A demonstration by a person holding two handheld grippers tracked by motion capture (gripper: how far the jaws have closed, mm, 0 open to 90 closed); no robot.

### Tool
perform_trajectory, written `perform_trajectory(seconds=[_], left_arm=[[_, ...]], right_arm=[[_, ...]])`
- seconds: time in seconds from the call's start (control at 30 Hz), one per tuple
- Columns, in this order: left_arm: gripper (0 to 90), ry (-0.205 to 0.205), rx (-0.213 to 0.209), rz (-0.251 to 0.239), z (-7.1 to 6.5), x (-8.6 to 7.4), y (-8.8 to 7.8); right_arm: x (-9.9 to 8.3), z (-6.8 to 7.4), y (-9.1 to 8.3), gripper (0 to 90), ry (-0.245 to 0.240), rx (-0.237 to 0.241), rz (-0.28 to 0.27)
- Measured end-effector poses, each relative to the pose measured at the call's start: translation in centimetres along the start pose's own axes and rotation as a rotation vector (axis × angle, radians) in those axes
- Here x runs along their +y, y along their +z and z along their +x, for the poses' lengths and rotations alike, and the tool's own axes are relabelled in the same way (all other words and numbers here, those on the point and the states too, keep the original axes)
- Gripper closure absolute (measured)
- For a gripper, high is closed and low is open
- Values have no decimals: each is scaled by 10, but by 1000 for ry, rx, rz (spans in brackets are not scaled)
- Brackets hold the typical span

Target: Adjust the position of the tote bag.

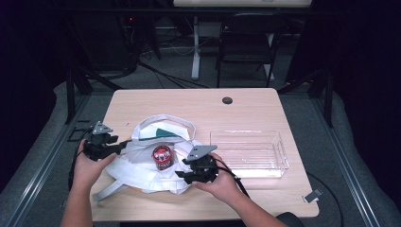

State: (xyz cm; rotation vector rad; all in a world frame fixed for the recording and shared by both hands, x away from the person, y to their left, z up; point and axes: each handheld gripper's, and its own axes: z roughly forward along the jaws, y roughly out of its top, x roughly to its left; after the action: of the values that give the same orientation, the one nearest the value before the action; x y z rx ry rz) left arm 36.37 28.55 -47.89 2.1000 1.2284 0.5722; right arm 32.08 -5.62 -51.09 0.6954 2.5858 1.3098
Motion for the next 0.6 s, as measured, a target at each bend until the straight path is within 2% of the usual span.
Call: perform_trajectory(seconds=[0.03, 0.1, 0.13, 0.23, 0.27, 0.33, 0.47, 0.53, 0.6], left_arm=[[547, 1, -9, 10, 1, 1, -1], [545, -3, 4, -5, 1, 1, -1], [546, -1, -5, 6, 2, 3, -2], [545, 1, -5, -3, 4, 4, -1], [544, 0, -5, -3, 4, 4, -1], [543, 4, -6, -2, 4, 5, -1], [544, -8, -14, -17, 6, 6, 0], [544, -12, -21, -18, 6, 7, 2], [543, -10, -22, -13, 7, 7, 4]], right_arm=[[1, -1, 0, 493, 0, 3, 4], [2, -2, 0, 472, 2, -2, 6], [3, -2, 0, 466, -2, 3, 5], [5, -3, 1, 419, 10, 17, -1], [7, -2, 0, 412, 7, 0, 18], [8, 0, -1, 415, -21, -36, 24], [10, -3, -4, 431, -14, -33, 10], [12, -5, -5, 446, -7, -22, 18], [14, -8, -5, 455, -9, -31, 21]])
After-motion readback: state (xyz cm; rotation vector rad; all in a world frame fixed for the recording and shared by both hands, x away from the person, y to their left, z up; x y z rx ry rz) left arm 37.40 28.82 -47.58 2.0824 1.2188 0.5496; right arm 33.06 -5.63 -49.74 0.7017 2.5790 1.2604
